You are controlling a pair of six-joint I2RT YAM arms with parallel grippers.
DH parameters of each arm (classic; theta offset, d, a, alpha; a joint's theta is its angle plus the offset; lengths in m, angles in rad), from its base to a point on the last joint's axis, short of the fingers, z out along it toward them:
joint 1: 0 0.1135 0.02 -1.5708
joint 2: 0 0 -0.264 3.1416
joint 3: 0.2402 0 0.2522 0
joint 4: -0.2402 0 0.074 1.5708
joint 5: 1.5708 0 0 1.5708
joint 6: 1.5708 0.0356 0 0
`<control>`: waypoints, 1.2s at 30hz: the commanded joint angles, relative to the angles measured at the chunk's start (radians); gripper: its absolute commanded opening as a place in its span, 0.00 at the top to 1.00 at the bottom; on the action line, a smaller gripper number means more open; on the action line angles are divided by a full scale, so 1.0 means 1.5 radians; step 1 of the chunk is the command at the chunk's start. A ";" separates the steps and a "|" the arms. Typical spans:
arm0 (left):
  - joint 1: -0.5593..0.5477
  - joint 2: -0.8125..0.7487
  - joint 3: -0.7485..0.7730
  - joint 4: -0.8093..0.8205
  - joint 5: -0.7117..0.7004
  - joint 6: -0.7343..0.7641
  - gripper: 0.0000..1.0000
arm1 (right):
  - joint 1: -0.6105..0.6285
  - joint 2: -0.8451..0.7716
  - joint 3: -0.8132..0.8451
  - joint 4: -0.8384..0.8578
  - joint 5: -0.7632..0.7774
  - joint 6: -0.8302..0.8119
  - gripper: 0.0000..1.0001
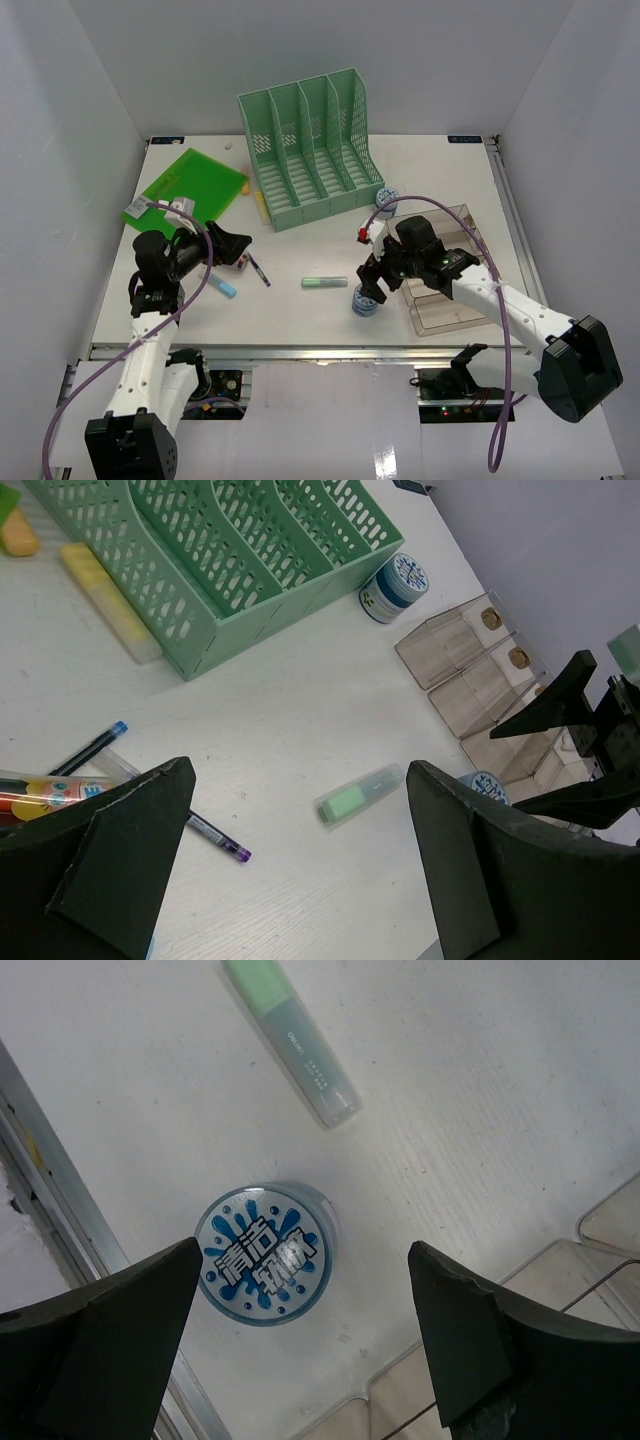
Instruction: Organize the desk
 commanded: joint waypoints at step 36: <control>-0.001 0.003 0.023 -0.005 -0.004 0.013 0.02 | 0.085 0.047 -0.030 0.004 0.031 -0.108 0.74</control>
